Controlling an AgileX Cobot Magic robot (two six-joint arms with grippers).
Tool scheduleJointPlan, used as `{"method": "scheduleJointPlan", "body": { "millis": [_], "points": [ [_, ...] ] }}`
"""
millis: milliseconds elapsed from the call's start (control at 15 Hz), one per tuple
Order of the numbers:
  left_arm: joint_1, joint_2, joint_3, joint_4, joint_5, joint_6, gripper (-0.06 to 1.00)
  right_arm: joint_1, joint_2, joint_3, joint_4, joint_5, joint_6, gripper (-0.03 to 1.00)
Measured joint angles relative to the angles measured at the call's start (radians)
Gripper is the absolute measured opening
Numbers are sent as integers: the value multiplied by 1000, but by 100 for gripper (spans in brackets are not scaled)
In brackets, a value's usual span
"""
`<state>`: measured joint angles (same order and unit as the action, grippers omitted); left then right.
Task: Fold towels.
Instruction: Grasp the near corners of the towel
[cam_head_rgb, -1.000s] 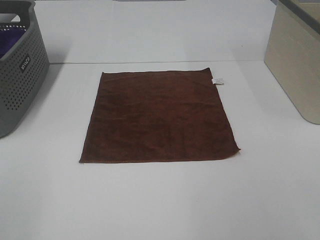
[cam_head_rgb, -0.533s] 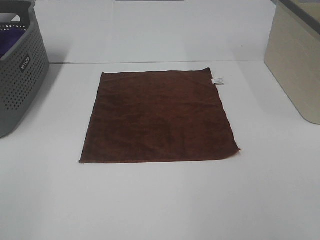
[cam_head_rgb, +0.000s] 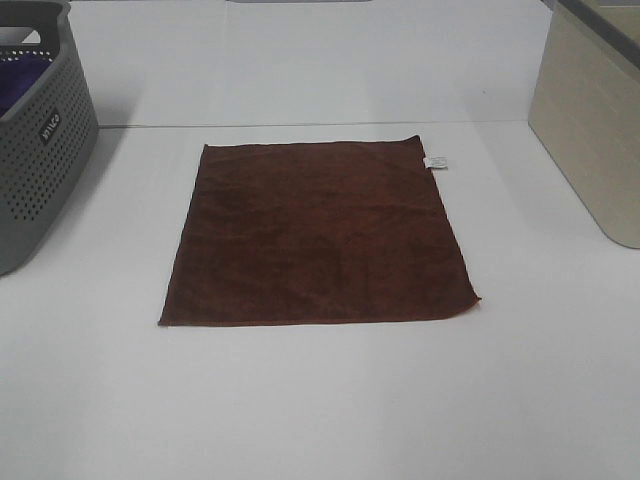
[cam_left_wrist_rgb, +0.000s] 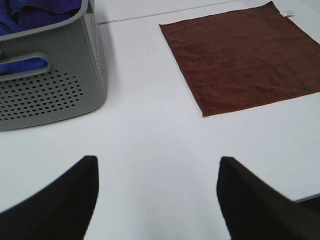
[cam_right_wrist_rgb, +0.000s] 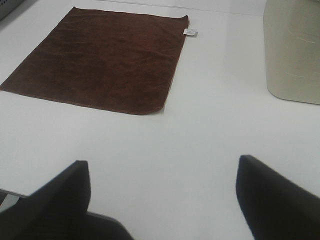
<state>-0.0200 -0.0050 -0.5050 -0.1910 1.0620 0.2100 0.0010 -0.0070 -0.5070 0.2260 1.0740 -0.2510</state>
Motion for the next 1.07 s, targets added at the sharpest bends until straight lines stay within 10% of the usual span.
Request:
{"method": "scheduleJointPlan", "body": {
  "millis": [1067],
  "points": [
    [0,0,0,0,0,0,65,0,0,0,0,0,0,76]
  ]
}}
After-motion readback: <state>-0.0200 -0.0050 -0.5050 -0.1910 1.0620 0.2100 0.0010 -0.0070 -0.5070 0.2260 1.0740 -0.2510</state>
